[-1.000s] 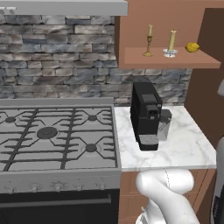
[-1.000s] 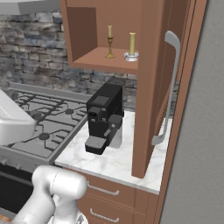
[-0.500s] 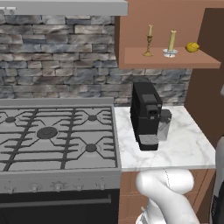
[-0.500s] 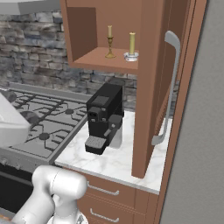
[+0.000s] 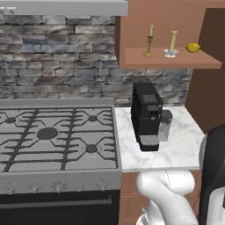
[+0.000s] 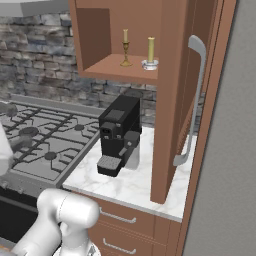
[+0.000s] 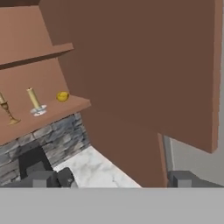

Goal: Pick the candle and candle from the dining table and place them in the open cabinet. Close the cabinet after placing the objects.

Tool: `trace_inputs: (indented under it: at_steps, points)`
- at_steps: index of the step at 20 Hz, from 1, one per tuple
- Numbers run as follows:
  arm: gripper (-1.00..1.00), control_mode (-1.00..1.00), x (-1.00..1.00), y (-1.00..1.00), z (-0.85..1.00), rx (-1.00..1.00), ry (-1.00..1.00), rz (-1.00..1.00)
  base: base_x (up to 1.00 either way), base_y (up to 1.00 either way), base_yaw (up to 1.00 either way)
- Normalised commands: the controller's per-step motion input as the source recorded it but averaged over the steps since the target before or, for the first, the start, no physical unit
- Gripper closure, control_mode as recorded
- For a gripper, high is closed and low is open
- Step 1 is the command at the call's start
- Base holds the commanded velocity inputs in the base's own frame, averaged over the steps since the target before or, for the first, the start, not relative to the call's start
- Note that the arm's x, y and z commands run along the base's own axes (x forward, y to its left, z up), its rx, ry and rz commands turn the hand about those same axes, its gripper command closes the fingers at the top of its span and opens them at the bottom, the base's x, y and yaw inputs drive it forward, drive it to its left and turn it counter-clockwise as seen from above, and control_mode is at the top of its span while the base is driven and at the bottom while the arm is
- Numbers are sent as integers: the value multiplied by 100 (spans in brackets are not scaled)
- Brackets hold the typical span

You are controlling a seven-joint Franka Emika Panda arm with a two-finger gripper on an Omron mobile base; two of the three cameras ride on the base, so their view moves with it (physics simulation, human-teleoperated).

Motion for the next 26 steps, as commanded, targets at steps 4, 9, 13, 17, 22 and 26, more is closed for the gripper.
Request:
trace_inputs:
  at_steps: [4, 9, 13, 17, 22, 26]
  points:
    - [-100, -100, -17, -16, 0, 0, -16, -10, 0, 0, 0]
    - [-100, -100, -11, -22, 0, 0, -12, -6, 0, 0, 0]
    - [-100, -100, -16, -26, 0, 1, -16, 0, 0, 0, 0]
    - [-100, -100, -9, -24, 0, 2, -1, -7, 0, 0, 0]
    - [-100, -100, -10, -22, 5, 0, 8, -3, 0, 0, 0]
    - [-100, -100, -14, -19, 3, 0, 10, -4, 0, 0, 0]
